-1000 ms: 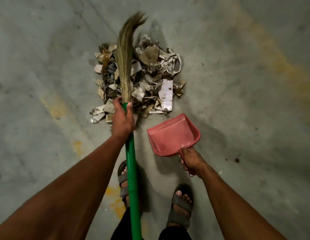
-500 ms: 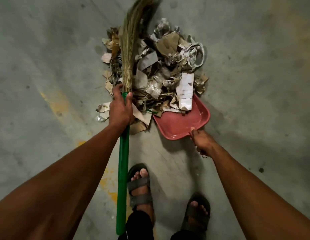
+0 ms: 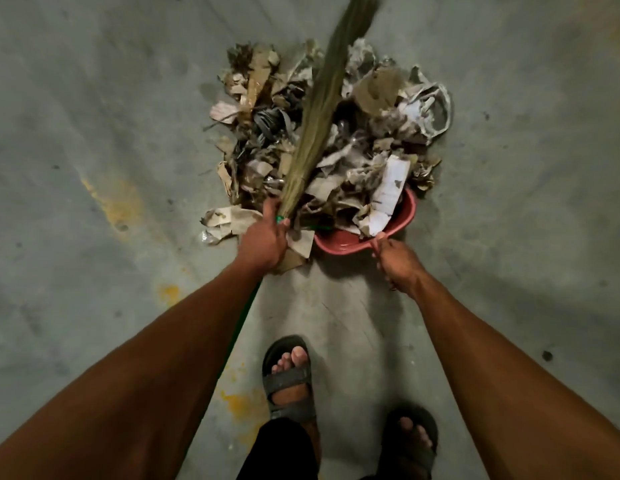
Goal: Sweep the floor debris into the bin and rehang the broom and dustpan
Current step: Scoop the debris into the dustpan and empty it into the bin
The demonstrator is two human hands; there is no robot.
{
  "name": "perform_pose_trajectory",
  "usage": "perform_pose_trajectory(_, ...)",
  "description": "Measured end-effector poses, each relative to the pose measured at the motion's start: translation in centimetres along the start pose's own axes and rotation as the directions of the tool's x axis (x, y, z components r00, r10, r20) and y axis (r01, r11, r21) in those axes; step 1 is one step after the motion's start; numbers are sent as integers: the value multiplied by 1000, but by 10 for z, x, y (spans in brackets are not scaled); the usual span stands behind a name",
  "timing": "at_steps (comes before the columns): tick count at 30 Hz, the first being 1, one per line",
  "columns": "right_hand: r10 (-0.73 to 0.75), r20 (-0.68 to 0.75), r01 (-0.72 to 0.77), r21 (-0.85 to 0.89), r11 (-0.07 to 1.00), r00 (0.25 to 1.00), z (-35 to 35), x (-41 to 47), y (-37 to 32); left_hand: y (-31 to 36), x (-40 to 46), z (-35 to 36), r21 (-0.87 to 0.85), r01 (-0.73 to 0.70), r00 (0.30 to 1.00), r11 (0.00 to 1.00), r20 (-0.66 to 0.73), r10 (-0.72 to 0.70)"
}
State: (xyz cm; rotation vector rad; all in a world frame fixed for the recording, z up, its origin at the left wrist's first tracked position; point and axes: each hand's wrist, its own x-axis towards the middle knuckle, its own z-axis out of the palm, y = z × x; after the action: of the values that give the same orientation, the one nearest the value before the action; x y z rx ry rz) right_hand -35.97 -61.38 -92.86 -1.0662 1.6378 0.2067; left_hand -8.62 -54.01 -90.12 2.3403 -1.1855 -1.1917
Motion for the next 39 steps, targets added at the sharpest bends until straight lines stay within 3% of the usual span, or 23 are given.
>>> perform_pose_trajectory(6,-21,-22,24,156,988,1000,17,-20,6,-18,-49,7,-67,-100,990,993,94,106)
perform_pose_trajectory(9,-41,-28,45,196,980,999,21,-37,12,-14,-65,-1,-197,-122,992,973,16,128)
perform_pose_trajectory(13,-32,-52,44,235,971,998,19,-61,23,1,-79,-14,-197,-108,987,974,-135,82)
perform_pose_trajectory(19,-46,-81,68,304,950,996,7,-100,41,11,-92,-26,-230,-66,969,971,-248,7)
perform_pose_trajectory(26,-55,-145,105,370,923,988,-11,-152,63,31,-123,-20,-223,-42,949,974,-314,-31)
perform_pose_trajectory(39,-70,-99,107,447,888,993,-69,-210,94,66,-189,-7,-150,-23,936,988,-352,-32)
